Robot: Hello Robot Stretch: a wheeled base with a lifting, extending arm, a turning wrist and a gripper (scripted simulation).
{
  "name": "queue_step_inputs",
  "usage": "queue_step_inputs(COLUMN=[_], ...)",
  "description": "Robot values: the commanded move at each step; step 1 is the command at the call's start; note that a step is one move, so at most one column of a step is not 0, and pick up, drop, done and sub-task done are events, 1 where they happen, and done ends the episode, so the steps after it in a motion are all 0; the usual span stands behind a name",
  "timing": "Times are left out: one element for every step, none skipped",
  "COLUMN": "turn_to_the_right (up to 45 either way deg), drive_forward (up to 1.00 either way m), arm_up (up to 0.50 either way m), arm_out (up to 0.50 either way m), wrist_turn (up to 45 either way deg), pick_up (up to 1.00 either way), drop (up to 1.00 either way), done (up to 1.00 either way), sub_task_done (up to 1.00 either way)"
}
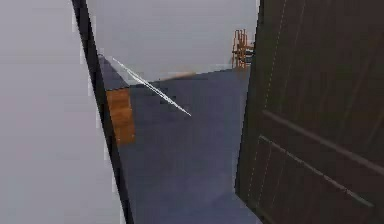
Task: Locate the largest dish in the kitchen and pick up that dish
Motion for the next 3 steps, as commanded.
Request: queue_step_inputs(turn_to_the_right=[-45.0,-45.0,-33.0], drive_forward=[0.0,0.0,0.0], arm_up=[0.0,0.0,0.0], arm_out=[0.0,0.0,0.0], wrist_turn=[0.0,0.0,0.0], pick_up=[0.0,0.0,0.0], drop=[0.0,0.0,0.0], done=[0.0,0.0,0.0], sub_task_done=[0.0,0.0,0.0])
